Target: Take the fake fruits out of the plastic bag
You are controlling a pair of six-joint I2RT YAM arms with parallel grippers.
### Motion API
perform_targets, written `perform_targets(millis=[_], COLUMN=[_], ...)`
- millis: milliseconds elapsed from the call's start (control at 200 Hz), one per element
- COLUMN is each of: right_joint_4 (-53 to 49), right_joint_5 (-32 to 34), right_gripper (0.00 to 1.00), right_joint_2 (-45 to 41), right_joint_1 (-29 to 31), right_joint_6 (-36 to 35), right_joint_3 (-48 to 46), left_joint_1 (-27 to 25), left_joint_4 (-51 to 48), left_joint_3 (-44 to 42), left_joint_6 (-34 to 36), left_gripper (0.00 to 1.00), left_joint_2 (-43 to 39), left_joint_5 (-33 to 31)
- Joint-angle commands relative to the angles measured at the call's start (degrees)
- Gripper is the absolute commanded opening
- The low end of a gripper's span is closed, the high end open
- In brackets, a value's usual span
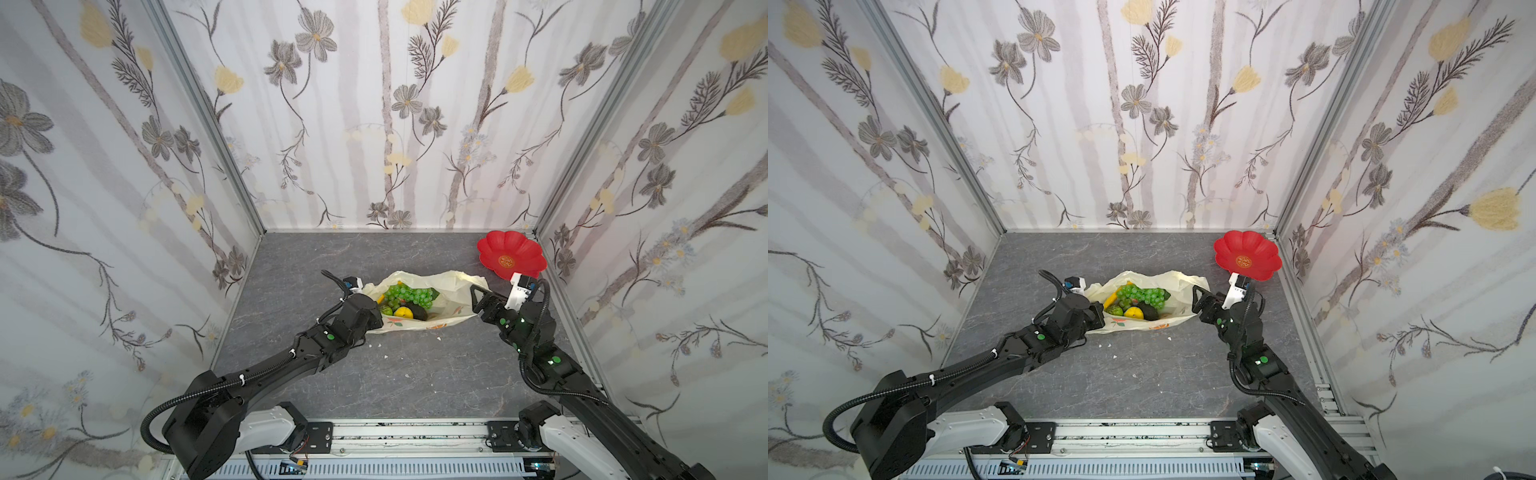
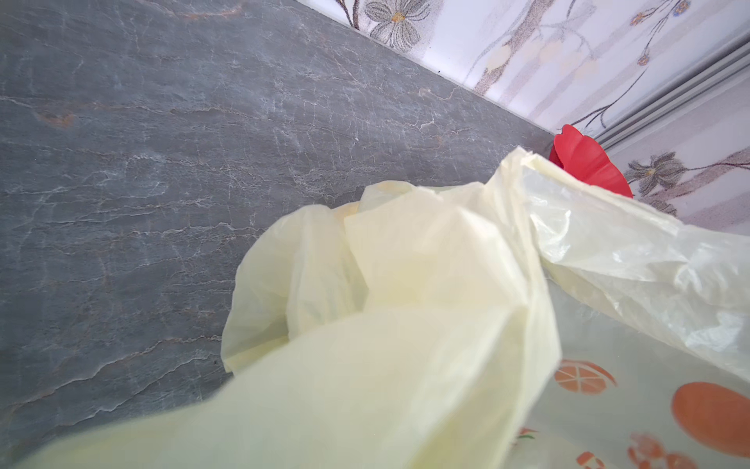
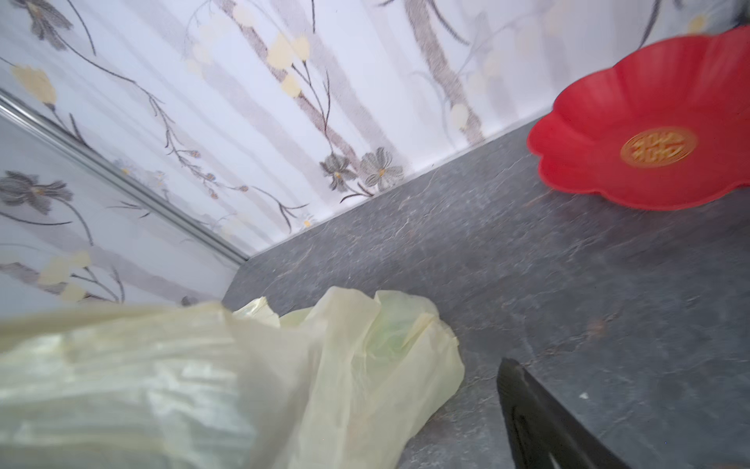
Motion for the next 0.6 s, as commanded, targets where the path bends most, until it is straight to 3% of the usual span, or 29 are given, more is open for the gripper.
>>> perform_targets(millis=[0,130,305,465,595], right_joint_4=[-16.8,-23.5,-24.5,-27.2,-31.3], right_joint_5=[9.8,15.3,11.9,21.2,25.1], right_gripper=[0.85,0.83,0.77,0.77,0.82], right_joint_2=[-3.1,-3.2,0.7,6.7,15.6], right_joint_1=[2.7,12.5,19.9,33.5,35.3], right_joint_6=[-8.9,-12.2,-12.5,-13.7,-11.9], right_joint_3=[5.8,14.1,17.9,24.7,29.1], left_joint_1=[-0.6,-1.1,-1.7,-2.1,-2.3], left_joint_4=[1.8,1.8,1.8,1.8,1.8], left_joint_3=[0.2,0.6,0.8,0.3,0.0], left_joint_6=[1.0,1.4,1.7,1.6,1.4], left_gripper=[0.0,0.0,0.0,0.0,0.0], left_joint_2=[0.0,0.4,0.8,0.7,1.0], left_joint_5=[-2.7,-3.1,-3.2,-3.5,-3.8])
